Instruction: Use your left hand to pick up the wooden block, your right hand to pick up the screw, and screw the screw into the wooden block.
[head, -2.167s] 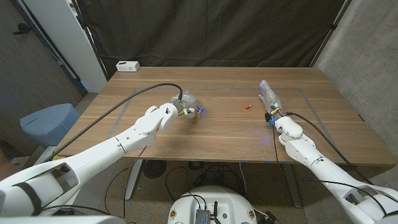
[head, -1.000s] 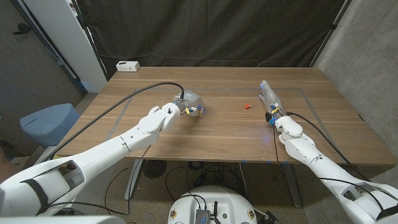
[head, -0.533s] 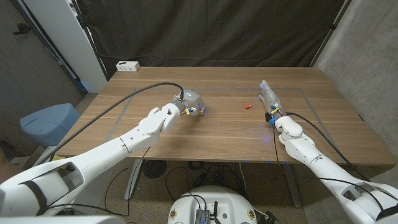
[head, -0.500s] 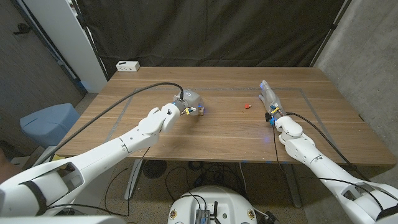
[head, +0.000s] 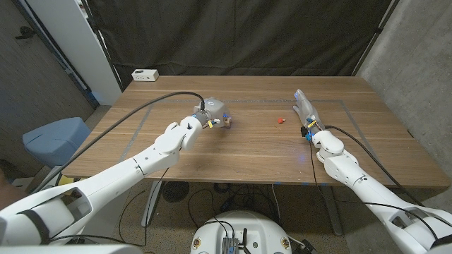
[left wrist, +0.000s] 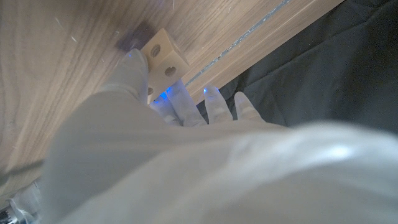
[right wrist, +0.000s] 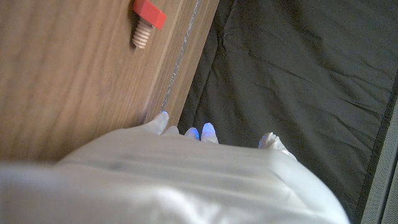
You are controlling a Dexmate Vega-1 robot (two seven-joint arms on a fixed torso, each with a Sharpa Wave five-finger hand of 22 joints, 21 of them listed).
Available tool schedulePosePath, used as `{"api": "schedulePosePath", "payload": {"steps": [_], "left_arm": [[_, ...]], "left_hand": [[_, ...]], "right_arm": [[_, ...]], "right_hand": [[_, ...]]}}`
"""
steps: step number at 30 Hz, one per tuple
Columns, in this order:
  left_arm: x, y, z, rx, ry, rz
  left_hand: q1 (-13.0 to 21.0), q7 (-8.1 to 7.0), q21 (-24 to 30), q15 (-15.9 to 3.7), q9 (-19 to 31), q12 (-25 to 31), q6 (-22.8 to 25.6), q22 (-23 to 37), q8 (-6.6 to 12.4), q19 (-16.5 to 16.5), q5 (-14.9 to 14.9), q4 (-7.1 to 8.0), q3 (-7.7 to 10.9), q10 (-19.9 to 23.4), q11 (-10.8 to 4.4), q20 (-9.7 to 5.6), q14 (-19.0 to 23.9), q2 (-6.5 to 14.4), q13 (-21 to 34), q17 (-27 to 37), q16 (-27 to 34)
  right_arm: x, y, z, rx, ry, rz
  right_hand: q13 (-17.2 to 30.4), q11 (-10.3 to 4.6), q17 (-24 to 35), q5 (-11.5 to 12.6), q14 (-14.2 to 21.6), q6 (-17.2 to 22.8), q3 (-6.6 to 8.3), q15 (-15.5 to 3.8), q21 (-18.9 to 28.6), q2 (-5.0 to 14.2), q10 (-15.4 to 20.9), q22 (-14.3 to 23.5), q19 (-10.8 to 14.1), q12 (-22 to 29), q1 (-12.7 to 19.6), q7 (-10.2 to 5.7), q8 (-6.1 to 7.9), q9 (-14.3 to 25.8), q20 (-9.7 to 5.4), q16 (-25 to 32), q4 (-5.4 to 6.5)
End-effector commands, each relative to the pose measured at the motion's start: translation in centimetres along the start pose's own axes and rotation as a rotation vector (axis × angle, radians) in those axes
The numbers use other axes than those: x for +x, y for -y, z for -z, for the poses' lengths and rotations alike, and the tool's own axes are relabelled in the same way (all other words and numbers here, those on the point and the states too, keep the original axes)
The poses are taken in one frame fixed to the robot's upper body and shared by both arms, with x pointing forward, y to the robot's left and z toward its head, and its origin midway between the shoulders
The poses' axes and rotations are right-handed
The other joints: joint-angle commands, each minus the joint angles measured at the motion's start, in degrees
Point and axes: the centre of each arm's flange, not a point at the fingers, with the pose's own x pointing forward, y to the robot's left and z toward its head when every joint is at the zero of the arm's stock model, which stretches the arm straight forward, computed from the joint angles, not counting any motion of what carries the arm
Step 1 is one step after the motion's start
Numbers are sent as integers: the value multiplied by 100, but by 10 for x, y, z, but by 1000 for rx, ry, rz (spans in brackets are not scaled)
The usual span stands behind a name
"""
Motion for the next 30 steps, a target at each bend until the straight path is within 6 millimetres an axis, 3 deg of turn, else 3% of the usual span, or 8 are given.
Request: {"api": "schedulePosePath", "payload": {"steps": [1, 15, 21, 30], "left_arm": [[-5, -6, 7, -91, -45, -57], [-6, -8, 10, -224, -84, -126], [-6, -8, 11, -316, -116, -159], [-2, -5, 9, -440, -137, -176]], "left_hand": [[-10, -7, 10, -654, 16, -14, 65, 9, 18, 31, 38, -10, -25, 66, -13, -11, 69, 45, 17, 21, 46], [-10, -6, 13, -657, 12, -31, 176, 11, 29, 68, 33, -14, -68, 170, -14, -25, 130, 36, 2, 22, 53], [7, -9, 10, -662, 10, -46, 219, 13, 30, 76, 32, -25, -86, 211, -14, -79, 158, 24, -9, 21, 54], [10, -12, 1, -676, 5, -96, 202, 15, 1, 65, 23, -35, -118, 207, -13, -80, 157, -12, -42, 21, 43]], "right_arm": [[-1, -3, -11, -53, 6, -13], [-2, -9, -31, -179, 7, -68], [-3, -6, -40, -254, 19, -77], [-3, 1, -53, -385, 11, -86]], "right_hand": [[8, -7, 13, 51, -168, 45, 21, -46, 38, 18, 36, 17, 1, 36, -46, -23, 22, 6, 29, 45, -40], [7, -37, 5, 53, -206, 88, 37, -50, 38, 18, -9, 15, 6, 19, -25, -64, 35, 5, 21, 27, -66], [7, -81, -15, 48, 55, 316, 72, -158, 127, -37, 167, 14, 319, 73, 87, -133, 90, 3, -99, 96, -192], [9, -109, -30, 42, 213, 594, 104, -213, 135, -92, 388, 7, 477, 121, 219, -211, 148, 2, -120, 112, -331]]}}
